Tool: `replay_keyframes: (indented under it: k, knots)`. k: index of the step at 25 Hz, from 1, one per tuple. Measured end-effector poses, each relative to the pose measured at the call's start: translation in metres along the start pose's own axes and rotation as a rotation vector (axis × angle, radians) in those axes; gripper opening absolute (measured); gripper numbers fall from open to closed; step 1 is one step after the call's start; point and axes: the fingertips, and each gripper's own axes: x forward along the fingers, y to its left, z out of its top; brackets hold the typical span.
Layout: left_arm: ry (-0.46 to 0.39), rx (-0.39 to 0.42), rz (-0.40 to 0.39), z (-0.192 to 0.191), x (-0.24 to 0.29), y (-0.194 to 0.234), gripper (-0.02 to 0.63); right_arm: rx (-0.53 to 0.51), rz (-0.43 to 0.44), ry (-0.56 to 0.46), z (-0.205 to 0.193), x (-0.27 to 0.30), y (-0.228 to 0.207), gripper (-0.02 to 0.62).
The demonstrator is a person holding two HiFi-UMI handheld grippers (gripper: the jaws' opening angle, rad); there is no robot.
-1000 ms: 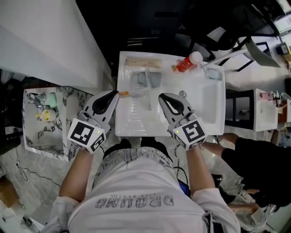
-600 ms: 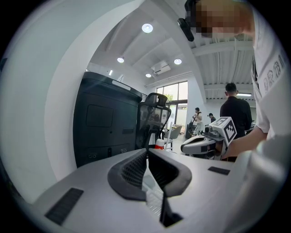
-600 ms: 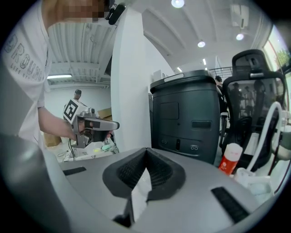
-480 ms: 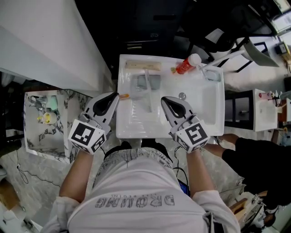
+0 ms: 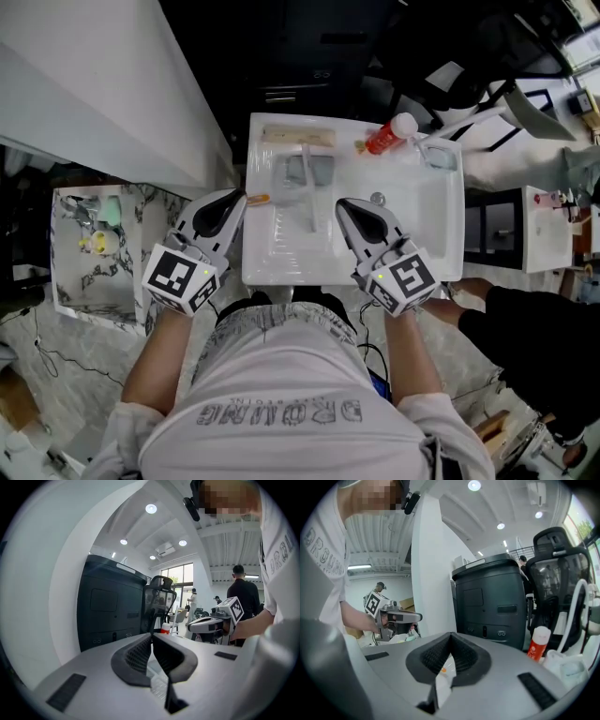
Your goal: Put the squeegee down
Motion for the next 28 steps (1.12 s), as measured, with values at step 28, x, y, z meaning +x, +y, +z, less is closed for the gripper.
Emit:
replay_keyframes:
  k: [28]
  knots:
    - [-0.012,-0.011,0.017,-0.0018,0.0023,0.0056,0.026,0.022,0.031,-0.011,0.0052,0.0092,-0.0002,0.006]
